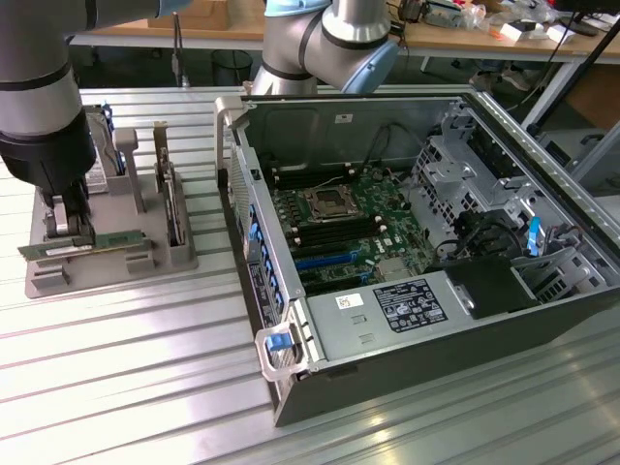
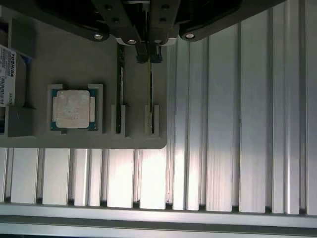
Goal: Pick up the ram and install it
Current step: 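Pick up the ram and move it above insertion slot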
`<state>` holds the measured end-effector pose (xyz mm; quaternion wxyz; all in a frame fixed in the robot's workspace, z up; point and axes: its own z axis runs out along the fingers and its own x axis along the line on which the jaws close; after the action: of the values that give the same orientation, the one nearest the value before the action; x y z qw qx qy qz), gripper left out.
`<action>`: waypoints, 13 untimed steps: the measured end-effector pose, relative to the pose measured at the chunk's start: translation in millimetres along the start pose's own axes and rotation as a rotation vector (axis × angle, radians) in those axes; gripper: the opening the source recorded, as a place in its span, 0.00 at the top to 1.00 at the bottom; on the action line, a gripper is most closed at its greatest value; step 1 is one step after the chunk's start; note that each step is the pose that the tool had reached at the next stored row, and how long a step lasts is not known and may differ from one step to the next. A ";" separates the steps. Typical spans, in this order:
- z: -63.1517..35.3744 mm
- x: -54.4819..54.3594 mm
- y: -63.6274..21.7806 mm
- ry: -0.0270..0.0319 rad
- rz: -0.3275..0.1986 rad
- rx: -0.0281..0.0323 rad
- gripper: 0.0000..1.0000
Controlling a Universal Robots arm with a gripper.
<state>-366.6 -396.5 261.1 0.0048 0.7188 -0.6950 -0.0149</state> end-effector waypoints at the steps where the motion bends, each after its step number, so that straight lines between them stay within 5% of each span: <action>1: -2.6 0.0 0.1 0.0000 0.000 0.0000 0.88; 13: -27.7 -0.4 0.8 0.0000 0.000 0.0001 0.88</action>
<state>-366.6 -396.5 288.8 0.0048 0.7188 -0.6951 -0.0149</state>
